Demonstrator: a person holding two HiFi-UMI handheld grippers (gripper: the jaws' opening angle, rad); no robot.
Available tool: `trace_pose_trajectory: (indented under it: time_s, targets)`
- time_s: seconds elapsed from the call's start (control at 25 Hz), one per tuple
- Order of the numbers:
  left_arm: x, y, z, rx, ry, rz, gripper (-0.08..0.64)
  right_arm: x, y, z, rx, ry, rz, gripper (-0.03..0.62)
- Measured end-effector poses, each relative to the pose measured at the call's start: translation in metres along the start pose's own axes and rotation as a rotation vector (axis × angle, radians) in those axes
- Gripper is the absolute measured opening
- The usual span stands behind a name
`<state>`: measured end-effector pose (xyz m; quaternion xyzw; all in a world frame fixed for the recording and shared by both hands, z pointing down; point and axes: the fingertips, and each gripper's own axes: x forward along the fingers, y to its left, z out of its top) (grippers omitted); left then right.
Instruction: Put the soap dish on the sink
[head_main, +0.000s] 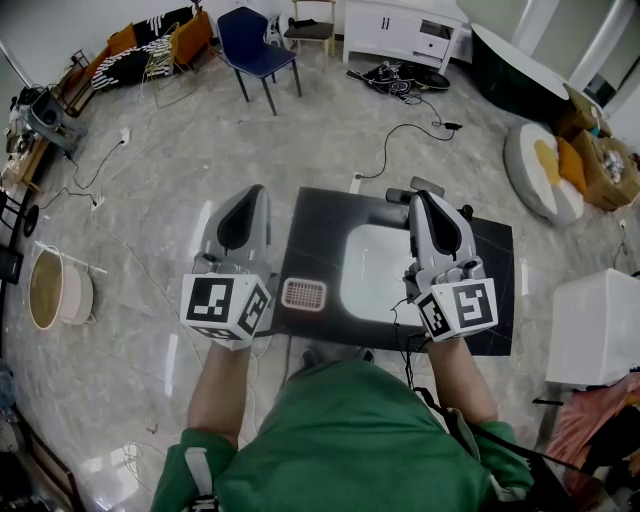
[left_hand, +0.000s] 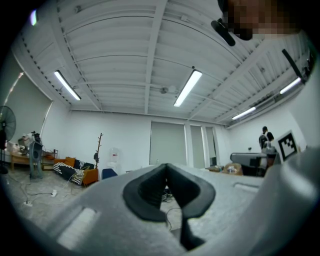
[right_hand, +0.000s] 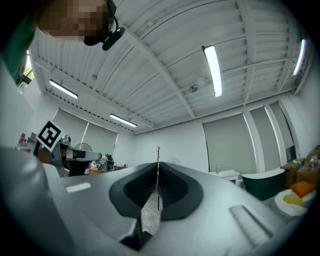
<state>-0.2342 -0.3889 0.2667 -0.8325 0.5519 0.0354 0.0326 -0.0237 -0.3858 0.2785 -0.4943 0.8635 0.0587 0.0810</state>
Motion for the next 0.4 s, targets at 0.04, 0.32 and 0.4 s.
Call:
trace_pose_trajectory:
  time_s: [0.04,0.32,0.4]
  targets:
    - [-0.0005,0.0008,-0.0005,-0.002,0.000,0.000,-0.003,0.0002,0.0003,-0.0001,0.000,0.000,-0.001,0.008]
    - [-0.0054,0.0026,-0.0033,-0.007,-0.001,-0.001,-0.003,-0.0026,0.0038,-0.0012,-0.003,-0.002,-0.006,0.008]
    - [-0.0063,0.0030,-0.0045,-0.007,0.000,-0.001,-0.003,-0.0031,0.0050,-0.0024,-0.002,-0.002,-0.006,0.008]
